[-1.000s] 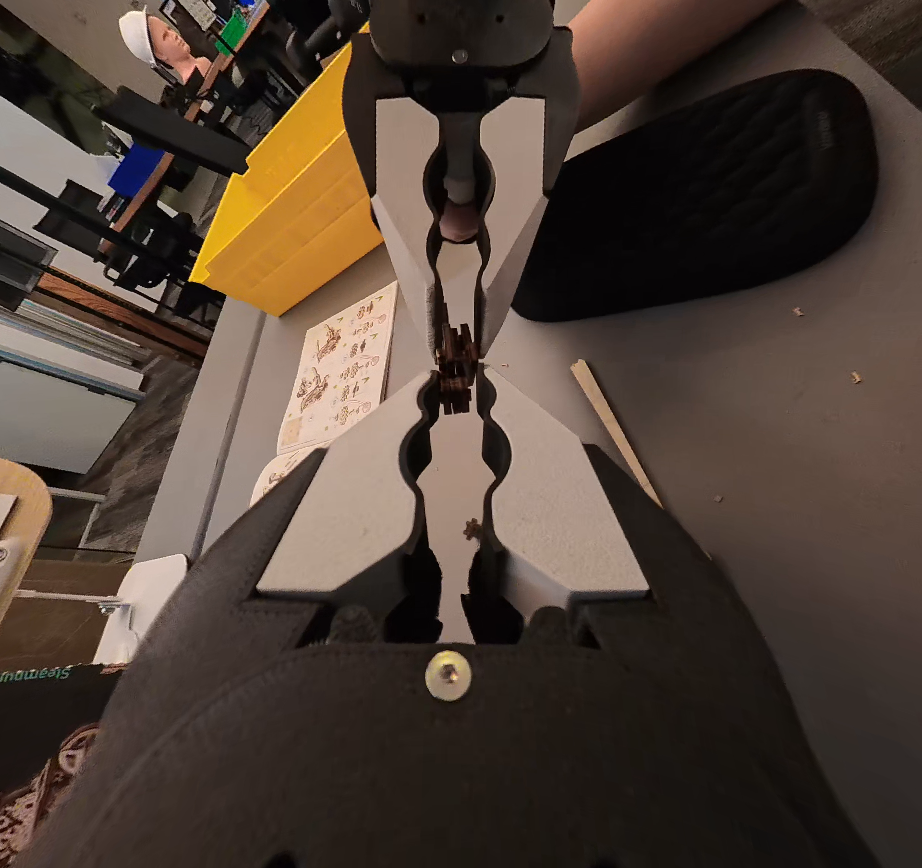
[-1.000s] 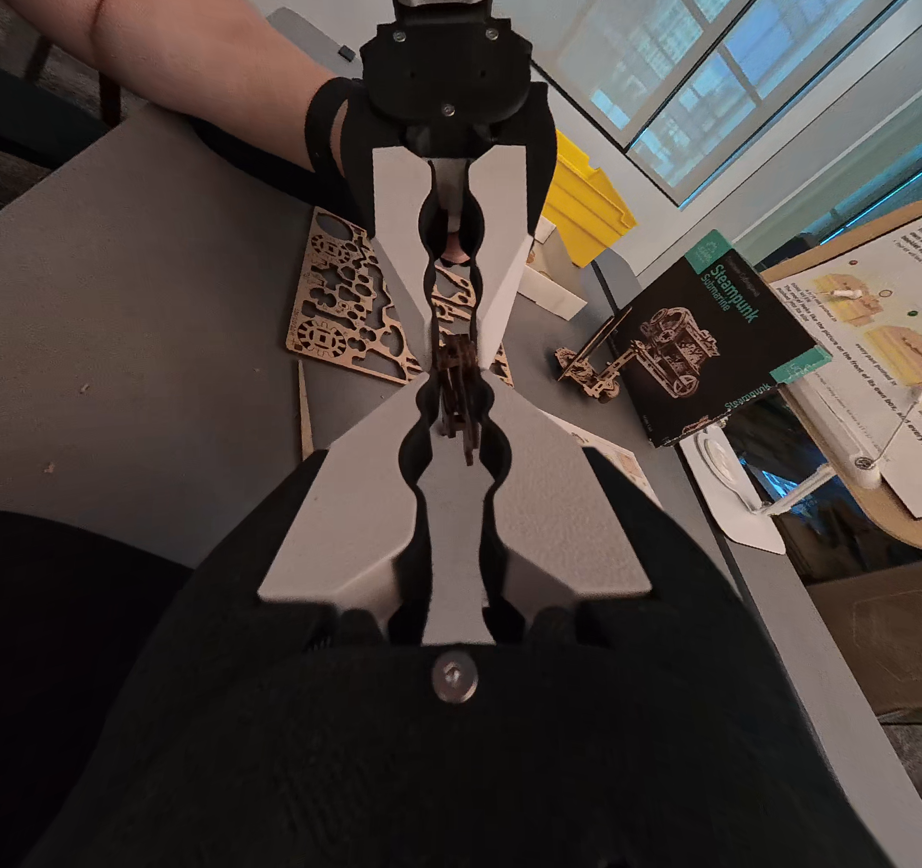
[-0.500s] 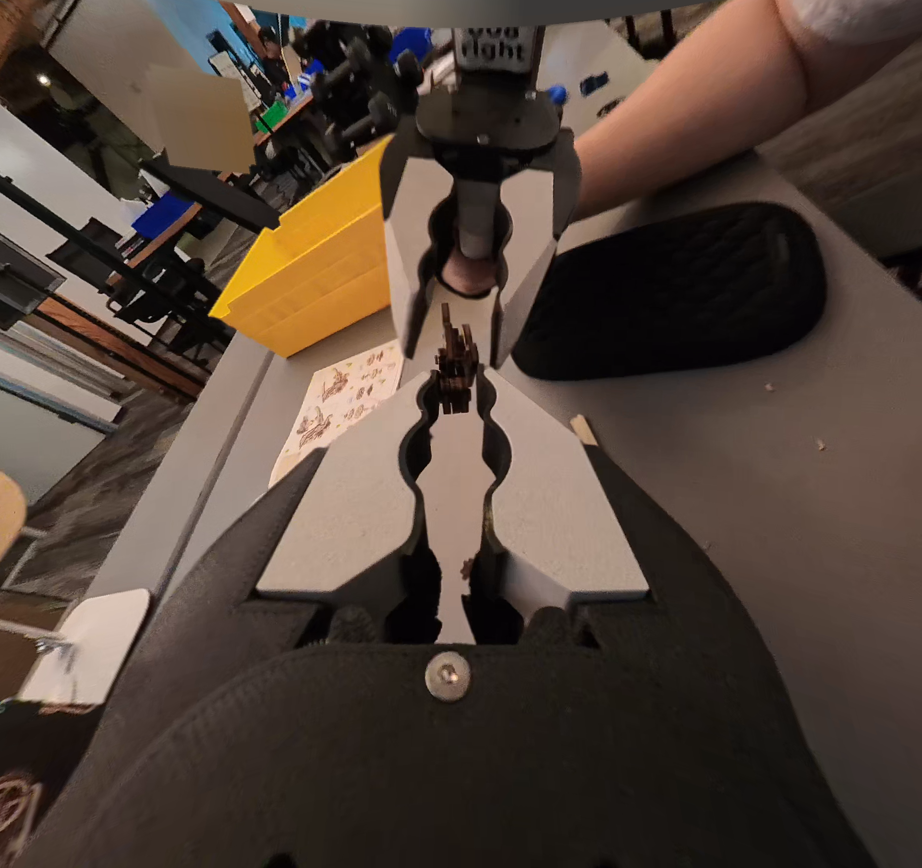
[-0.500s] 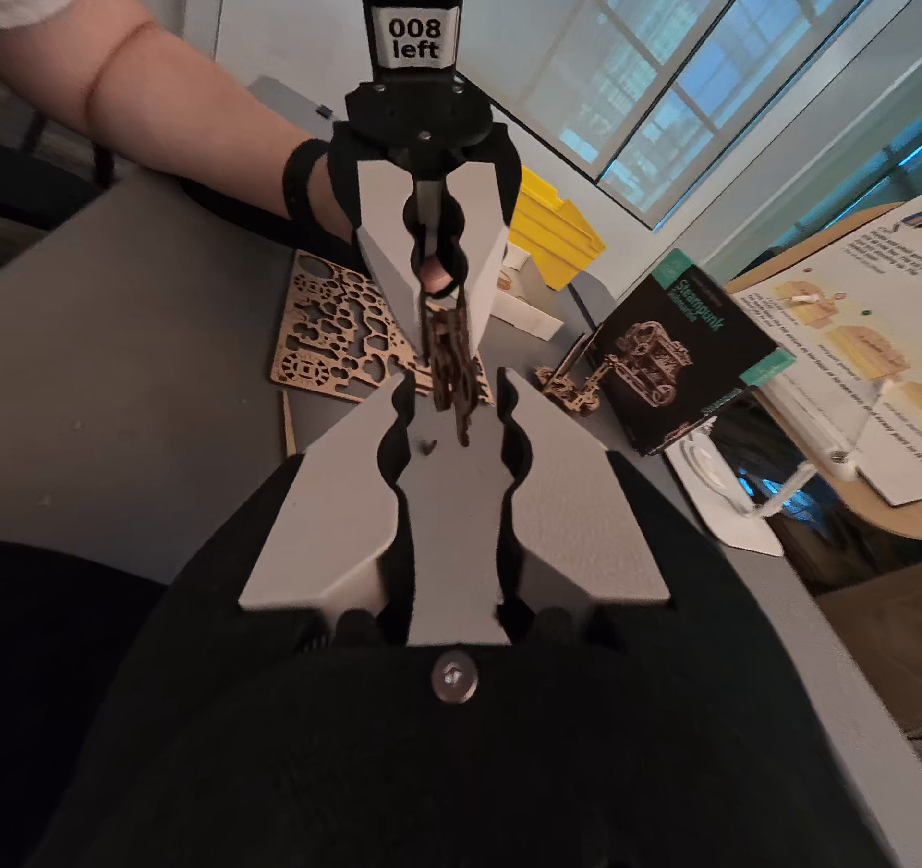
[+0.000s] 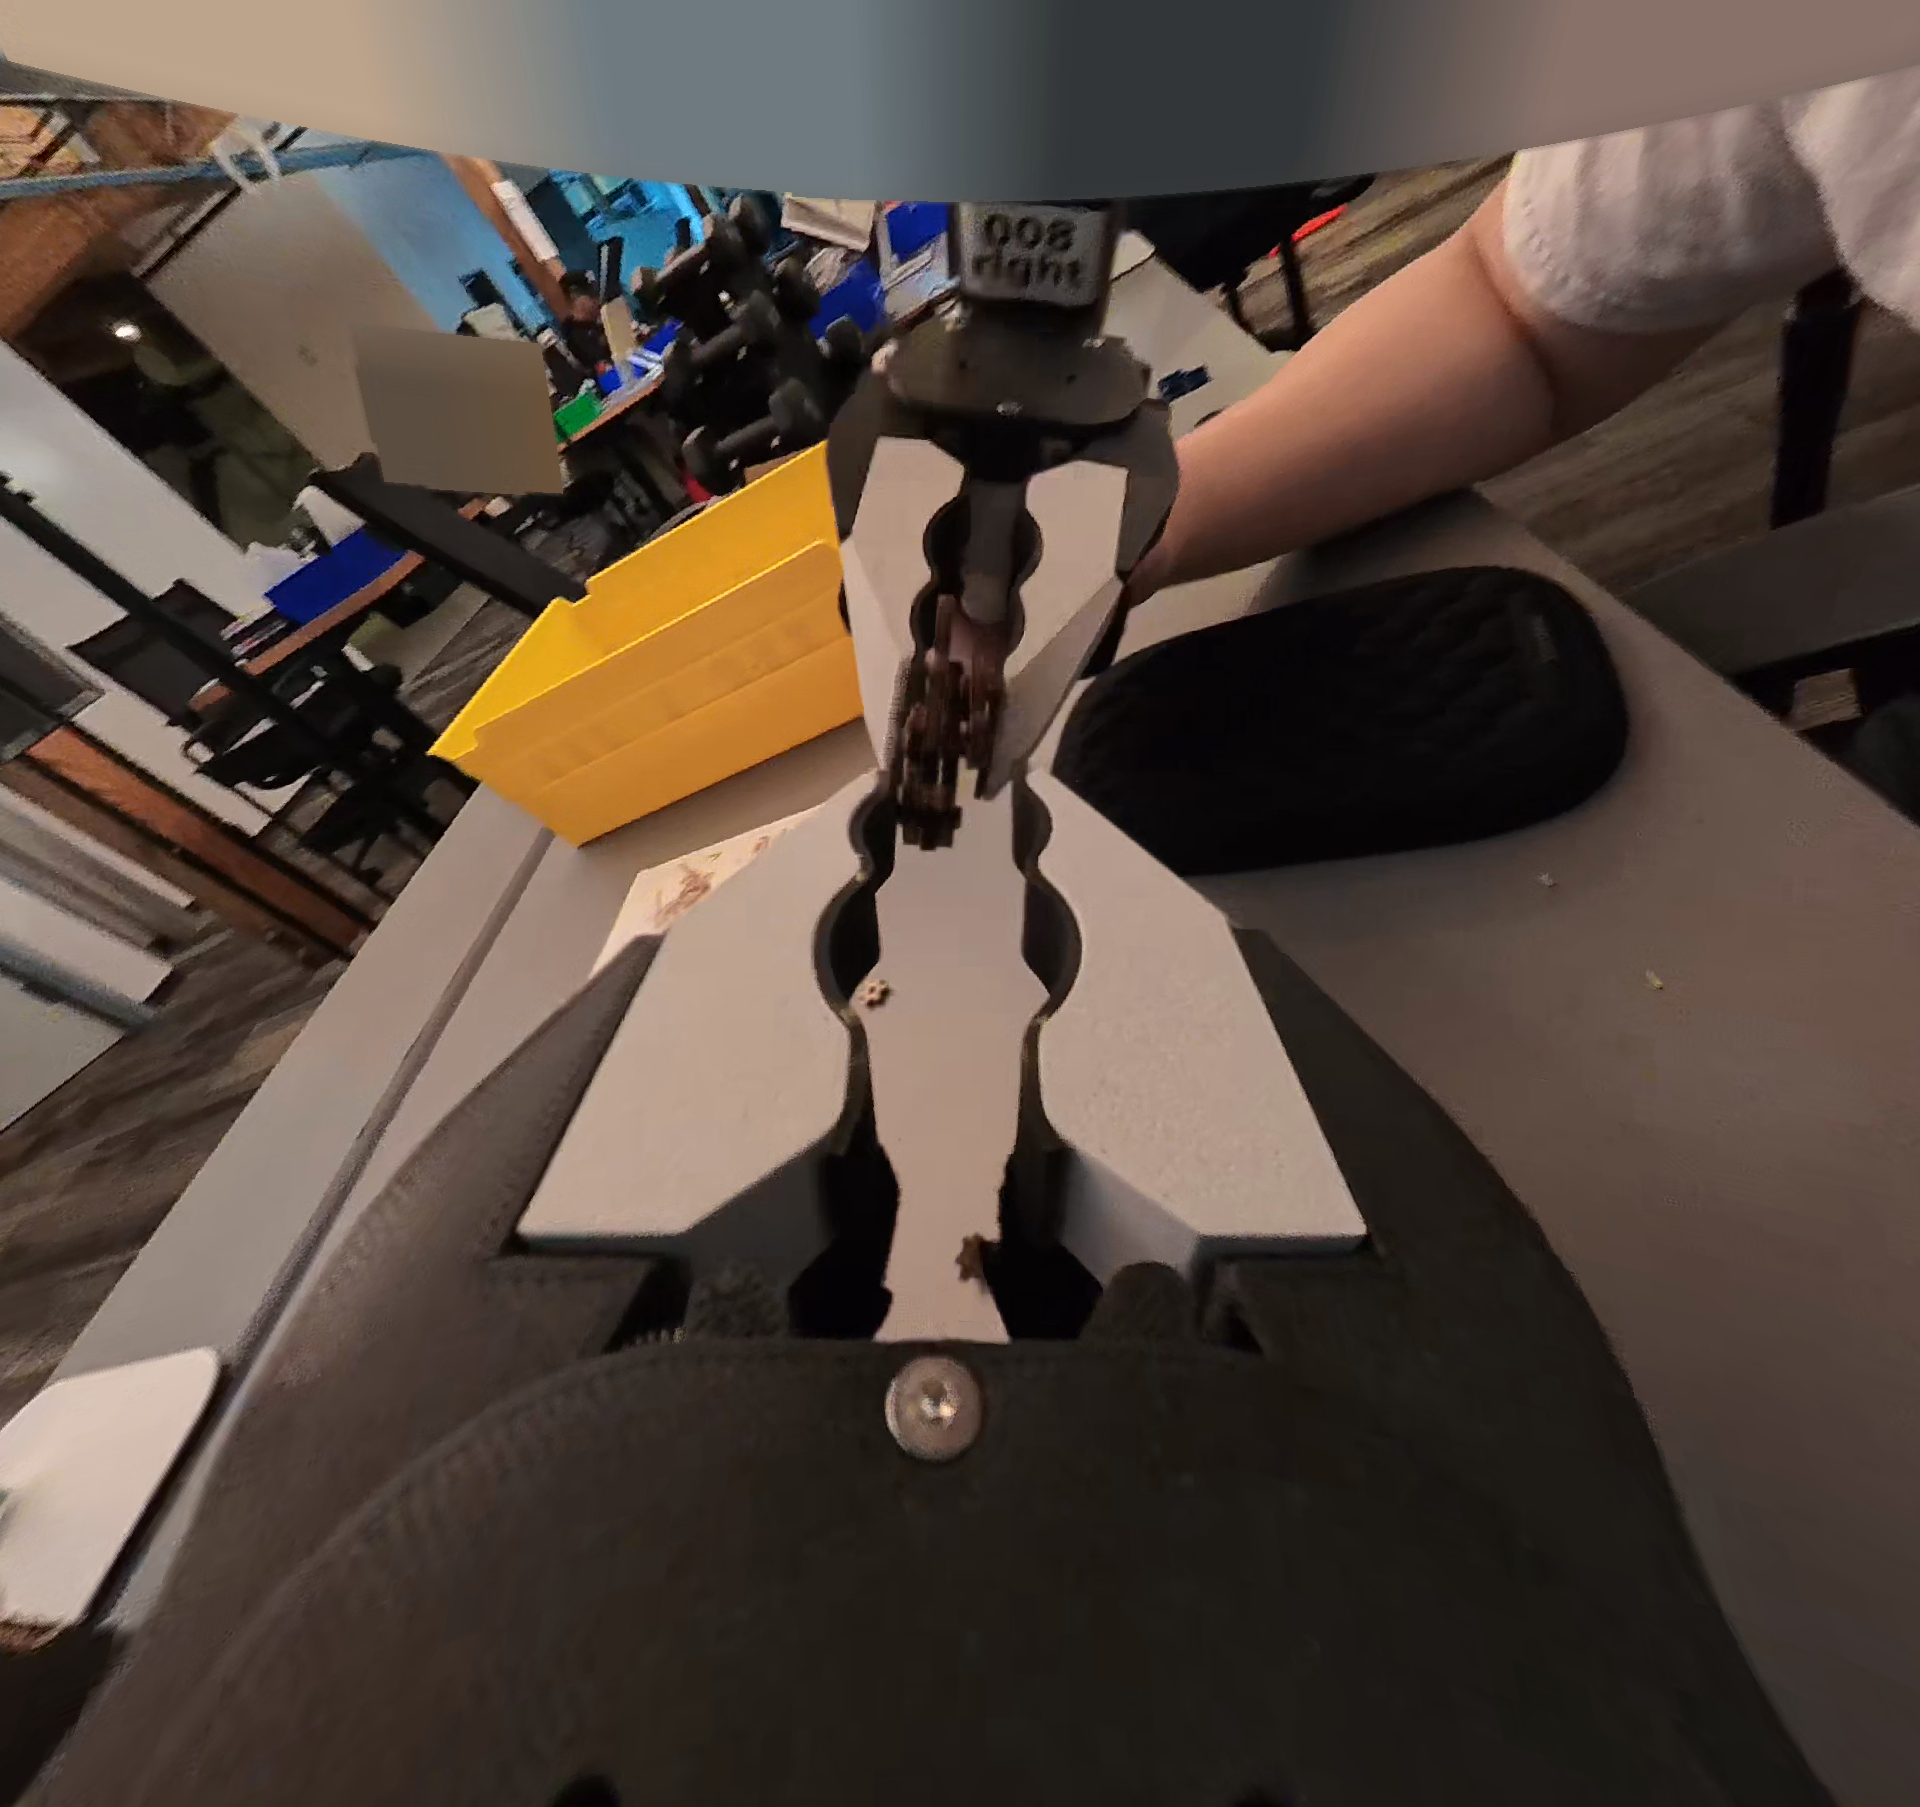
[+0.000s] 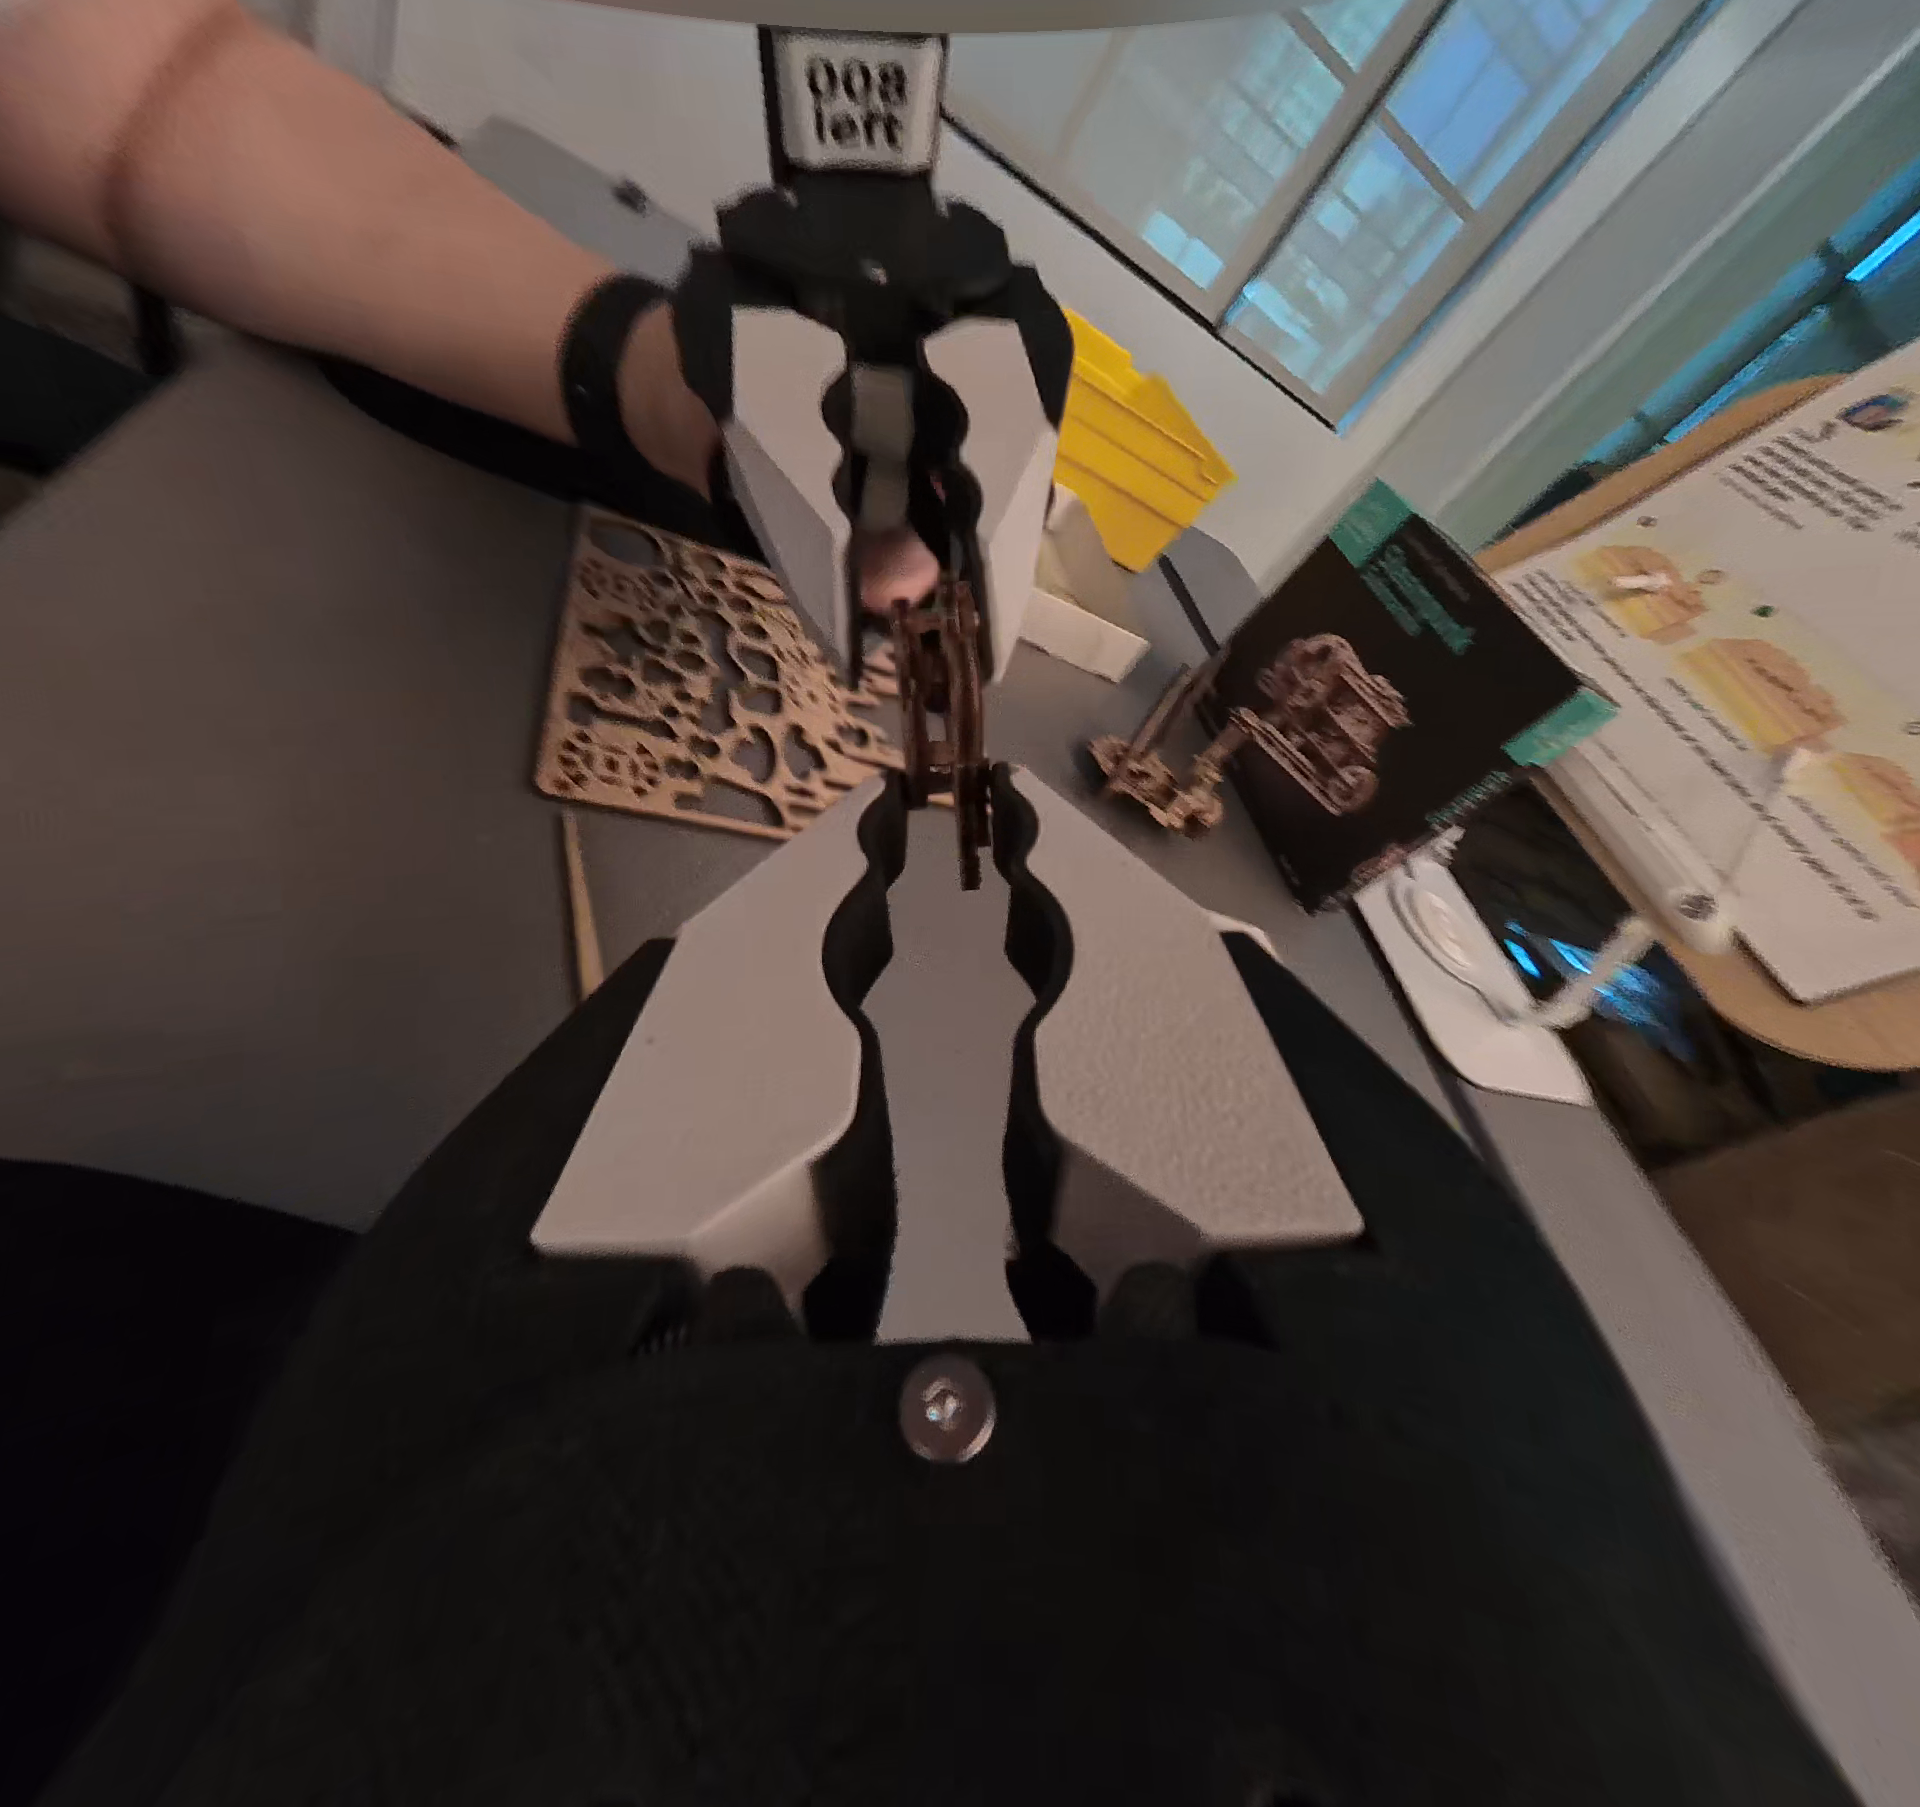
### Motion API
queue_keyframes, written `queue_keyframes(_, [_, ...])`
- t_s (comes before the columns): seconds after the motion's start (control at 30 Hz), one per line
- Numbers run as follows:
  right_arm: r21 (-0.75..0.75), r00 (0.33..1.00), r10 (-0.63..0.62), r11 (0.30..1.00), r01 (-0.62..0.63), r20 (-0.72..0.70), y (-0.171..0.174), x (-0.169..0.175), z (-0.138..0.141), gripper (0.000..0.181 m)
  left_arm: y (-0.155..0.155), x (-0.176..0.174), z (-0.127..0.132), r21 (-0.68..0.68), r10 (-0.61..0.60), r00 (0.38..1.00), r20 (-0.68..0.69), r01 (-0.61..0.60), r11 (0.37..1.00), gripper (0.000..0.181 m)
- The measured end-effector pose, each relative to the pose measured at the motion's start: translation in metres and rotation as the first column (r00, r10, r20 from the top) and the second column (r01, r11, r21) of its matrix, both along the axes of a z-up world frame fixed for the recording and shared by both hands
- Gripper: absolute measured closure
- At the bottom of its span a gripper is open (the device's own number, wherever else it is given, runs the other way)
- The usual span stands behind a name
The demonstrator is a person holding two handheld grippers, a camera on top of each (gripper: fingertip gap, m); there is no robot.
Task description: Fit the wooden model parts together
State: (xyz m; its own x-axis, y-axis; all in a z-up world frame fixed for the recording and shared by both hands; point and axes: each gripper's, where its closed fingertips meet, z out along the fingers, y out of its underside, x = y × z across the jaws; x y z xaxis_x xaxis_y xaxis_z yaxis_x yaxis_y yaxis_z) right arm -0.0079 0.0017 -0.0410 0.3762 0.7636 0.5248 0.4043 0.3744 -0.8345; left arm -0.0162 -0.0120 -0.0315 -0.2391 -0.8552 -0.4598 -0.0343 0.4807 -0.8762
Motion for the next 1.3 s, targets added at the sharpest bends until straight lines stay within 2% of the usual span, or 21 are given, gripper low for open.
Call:
queue_keyframes(0.1, [0.045,0.992,-0.074,0.997,0.069,0.105,0.008,0.004,-0.009,0.167,0.003,0.0,0.001,0.045,0.041,0.999,0.009,-0.041,0.998,0.152])
queue_keyframes(0.27, [0.058,0.975,-0.106,0.994,0.096,0.193,0.009,0.002,-0.02,0.166,0.005,0.006,-0.018,0.156,0.089,0.994,-0.059,-0.079,0.985,0.153])
queue_keyframes(0.37, [0.053,0.969,-0.116,0.993,0.107,0.22,0.008,-0.001,-0.023,0.166,0.009,0.007,-0.024,0.205,0.131,0.989,-0.063,-0.115,0.972,0.166])
queue_keyframes(0.43, [0.043,0.971,-0.121,0.992,0.115,0.204,0.009,-0.001,-0.022,0.166,0.01,0.006,-0.024,0.188,0.124,0.99,-0.065,-0.11,0.976,0.166])
queue_keyframes(0.6, [0.003,0.994,-0.08,0.997,0.08,0.076,0.004,-0.003,-0.005,0.166,0.008,0.003,-0.01,0.046,0.07,0.997,-0.033,-0.068,0.997,0.166])
queue_keyframes(0.73, [-0.02,0.994,-0.071,0.997,0.072,0.08,0.003,-0.004,-0.007,0.166,0.008,0.003,-0.012,0.057,0.066,0.997,-0.041,-0.064,0.996,0.166])
queue_keyframes(1.0, [0.028,0.997,-0.049,0.998,0.048,0.064,-0.001,-0.005,-0.002,0.166,0.005,0.001,-0.009,0.095,0.053,0.998,-0.019,-0.051,0.994,0.166])
queue_keyframes(1.1, [0.092,1.0,-0.026,0.995,0.025,0.007,-0.006,-0.006,0.012,0.15,0.006,0.0,-0.007,0.109,0.061,0.998,-0.01,-0.06,0.992,0.166])
queue_keyframes(1.17, [0.128,1.0,0.025,0.991,-0.026,0.009,-0.016,-0.01,0.015,0.155,0.006,0.0,-0.007,0.108,0.06,0.998,-0.009,-0.059,0.992,0.166])
queue_keyframes(1.3, [0.11,0.999,0.001,0.994,-0.006,0.045,-0.012,-0.01,0.006,0.163,0.004,0.001,-0.01,0.097,0.045,0.999,-0.024,-0.043,0.994,0.166])
